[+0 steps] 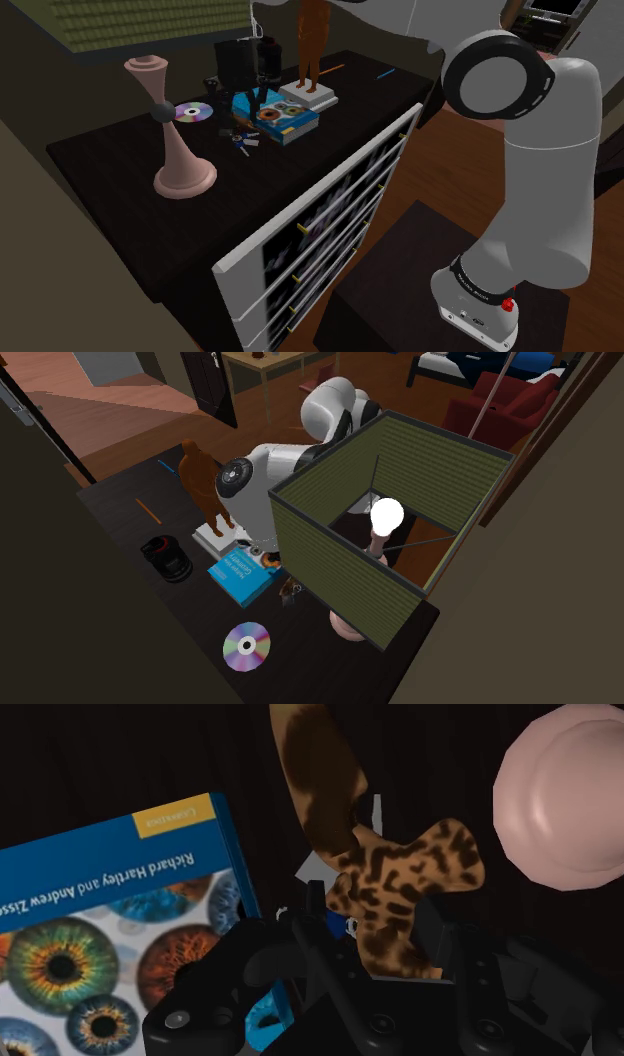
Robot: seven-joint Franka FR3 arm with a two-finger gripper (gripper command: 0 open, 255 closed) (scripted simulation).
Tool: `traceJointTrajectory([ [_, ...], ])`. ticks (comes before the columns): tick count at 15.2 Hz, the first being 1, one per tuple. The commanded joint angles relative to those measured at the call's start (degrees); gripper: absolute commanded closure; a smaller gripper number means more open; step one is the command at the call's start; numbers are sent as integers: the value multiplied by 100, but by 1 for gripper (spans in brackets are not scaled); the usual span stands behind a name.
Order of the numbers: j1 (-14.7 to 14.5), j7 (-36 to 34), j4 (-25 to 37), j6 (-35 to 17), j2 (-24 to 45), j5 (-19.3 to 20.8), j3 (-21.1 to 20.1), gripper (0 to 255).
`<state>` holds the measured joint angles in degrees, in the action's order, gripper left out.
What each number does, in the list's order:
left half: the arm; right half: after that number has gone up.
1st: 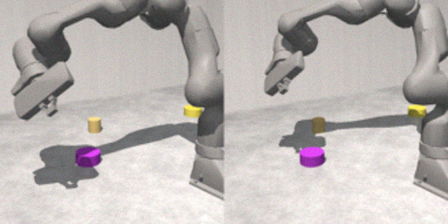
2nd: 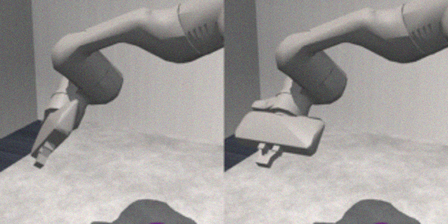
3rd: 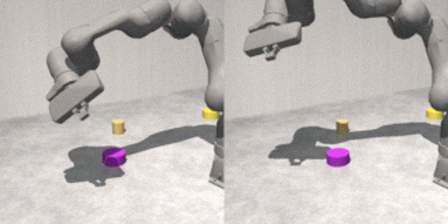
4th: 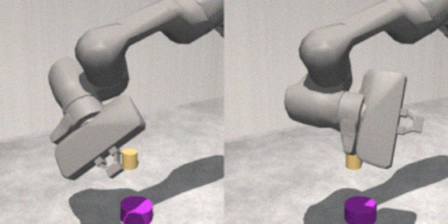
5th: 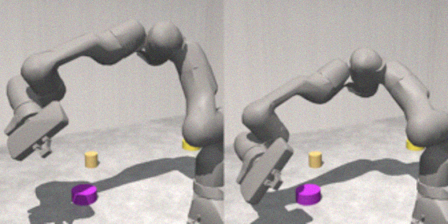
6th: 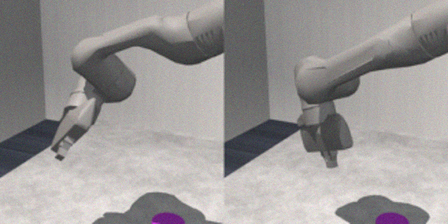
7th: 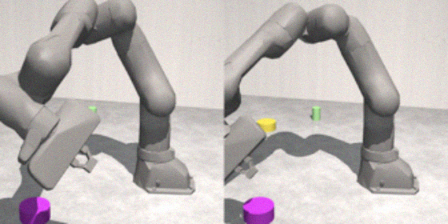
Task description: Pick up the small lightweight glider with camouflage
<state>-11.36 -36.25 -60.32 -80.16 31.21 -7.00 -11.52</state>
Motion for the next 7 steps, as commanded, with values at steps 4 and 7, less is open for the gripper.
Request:
traceJointTrajectory([
  [4, -37, -85, 652, 479, 169, 16, -9, 255],
  [7, -52, -111, 855, 613, 237, 23, -11, 255],
])
